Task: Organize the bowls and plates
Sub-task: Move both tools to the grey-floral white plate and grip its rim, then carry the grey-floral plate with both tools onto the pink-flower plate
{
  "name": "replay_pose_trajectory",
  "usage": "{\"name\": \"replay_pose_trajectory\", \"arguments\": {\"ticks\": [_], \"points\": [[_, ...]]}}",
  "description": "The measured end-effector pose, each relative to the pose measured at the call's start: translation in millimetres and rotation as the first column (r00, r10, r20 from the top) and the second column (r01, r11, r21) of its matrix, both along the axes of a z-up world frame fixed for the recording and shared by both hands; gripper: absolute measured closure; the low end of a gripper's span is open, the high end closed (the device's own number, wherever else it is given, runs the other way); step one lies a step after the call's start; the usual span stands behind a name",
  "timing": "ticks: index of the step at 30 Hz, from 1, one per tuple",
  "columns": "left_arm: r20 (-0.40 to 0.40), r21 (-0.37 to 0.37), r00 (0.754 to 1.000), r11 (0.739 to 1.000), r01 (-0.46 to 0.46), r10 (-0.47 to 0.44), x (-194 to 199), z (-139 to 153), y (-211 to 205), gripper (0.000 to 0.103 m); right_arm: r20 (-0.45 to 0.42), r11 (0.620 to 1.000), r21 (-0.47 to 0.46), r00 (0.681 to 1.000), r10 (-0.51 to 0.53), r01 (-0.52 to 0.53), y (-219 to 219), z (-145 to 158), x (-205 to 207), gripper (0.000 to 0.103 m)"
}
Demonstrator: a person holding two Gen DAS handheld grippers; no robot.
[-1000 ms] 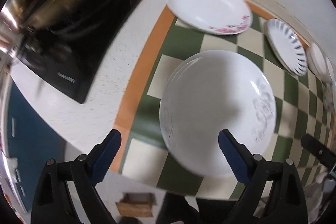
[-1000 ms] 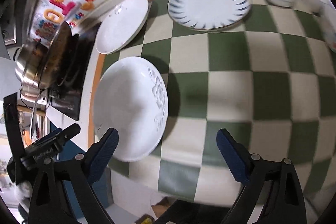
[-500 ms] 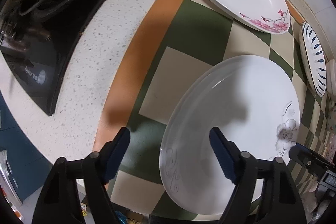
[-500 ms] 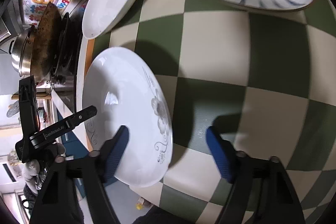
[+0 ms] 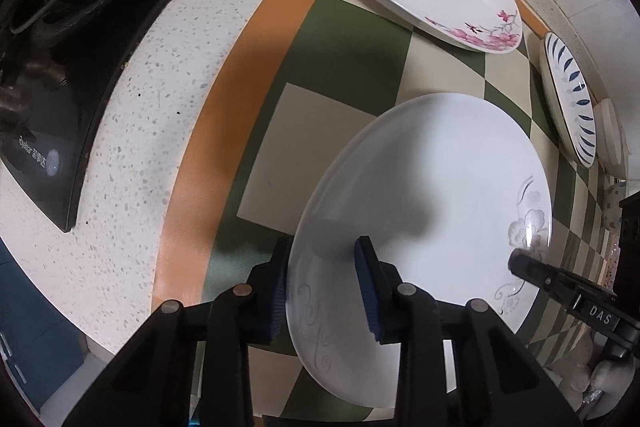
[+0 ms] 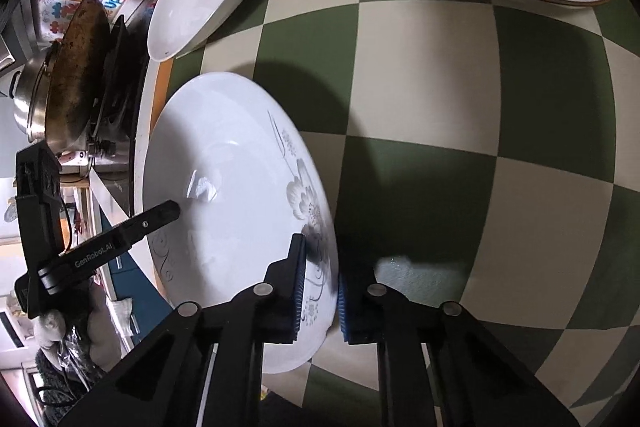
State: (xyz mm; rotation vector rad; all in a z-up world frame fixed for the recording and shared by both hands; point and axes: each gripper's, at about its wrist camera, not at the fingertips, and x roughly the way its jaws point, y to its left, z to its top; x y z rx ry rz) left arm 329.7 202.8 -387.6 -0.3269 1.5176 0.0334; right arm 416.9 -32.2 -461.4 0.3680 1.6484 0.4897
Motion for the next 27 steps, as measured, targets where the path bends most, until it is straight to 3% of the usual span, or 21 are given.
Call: {"name": "replay_pose_trajectory", "arguments": {"ticks": [14, 22, 27], "points": [[0.079, 0.029, 0.994, 0.996, 0.078, -0.081, -23.9, 37.2, -26.9, 0.074, 0.114, 0.999, -0.006, 0.993, -0.032, 0.033, -37.2, 40.1, -11.3, 0.088], [0.125, 0.014, 0.975, 0.983, 0.181, -0.182, -19.8, 67.3, -74.6, 0.074, 0.157, 0.991, 0.003, 0.978, -0.135, 0.136, -110.8, 67.2, -25.0, 0.088], [0.133, 0.018, 0.958, 0.967, 0.253, -0.253, -9.4, 67.4, -126.0, 0.074, 0.175, 0.98, -0.01, 0.965, -0.195, 0.2, -156.9, 73.8, -39.6, 0.088]]}}
